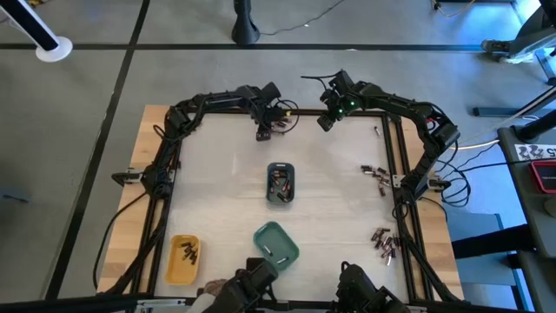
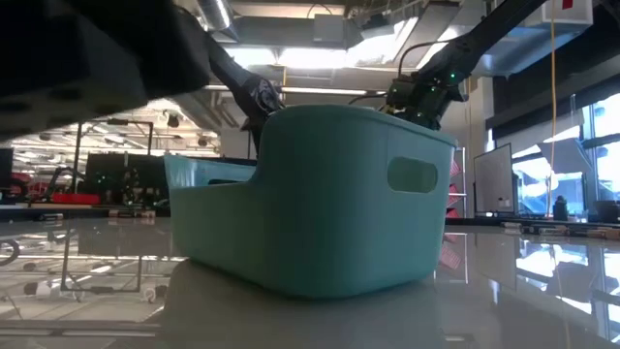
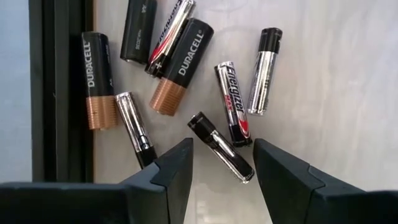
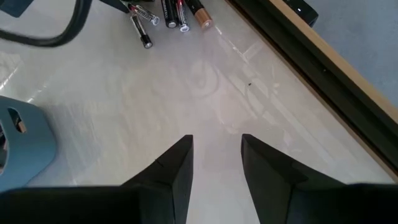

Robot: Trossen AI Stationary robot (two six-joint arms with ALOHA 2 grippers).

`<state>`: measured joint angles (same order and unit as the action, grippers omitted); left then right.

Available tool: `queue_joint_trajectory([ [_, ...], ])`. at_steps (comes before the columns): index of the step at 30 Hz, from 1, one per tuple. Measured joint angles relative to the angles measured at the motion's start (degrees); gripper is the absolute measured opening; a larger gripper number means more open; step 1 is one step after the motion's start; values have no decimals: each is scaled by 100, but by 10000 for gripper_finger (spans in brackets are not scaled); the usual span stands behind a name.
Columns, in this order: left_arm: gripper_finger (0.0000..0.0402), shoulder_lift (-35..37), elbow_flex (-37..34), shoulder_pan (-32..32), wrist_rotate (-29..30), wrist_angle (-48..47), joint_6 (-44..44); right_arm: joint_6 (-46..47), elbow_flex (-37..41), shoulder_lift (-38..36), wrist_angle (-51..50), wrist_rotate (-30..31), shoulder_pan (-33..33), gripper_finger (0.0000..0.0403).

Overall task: Sort batteries
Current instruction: Put the silver battery into the green bin

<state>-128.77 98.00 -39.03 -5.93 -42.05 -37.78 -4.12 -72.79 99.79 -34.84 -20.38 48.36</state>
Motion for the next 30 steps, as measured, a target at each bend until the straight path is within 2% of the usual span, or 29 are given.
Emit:
queue_joint_trajectory([
  [17,154,-78,16,-16,93,-124,415,-2,2,2,87,-24,0,136],
  [21,124,-157,31,-18,100,-270,603,-2,2,2,81,-26,0,136],
  [30,17,-160,48,-18,123,-474,964,0,2,4,-18,-236,0,136],
])
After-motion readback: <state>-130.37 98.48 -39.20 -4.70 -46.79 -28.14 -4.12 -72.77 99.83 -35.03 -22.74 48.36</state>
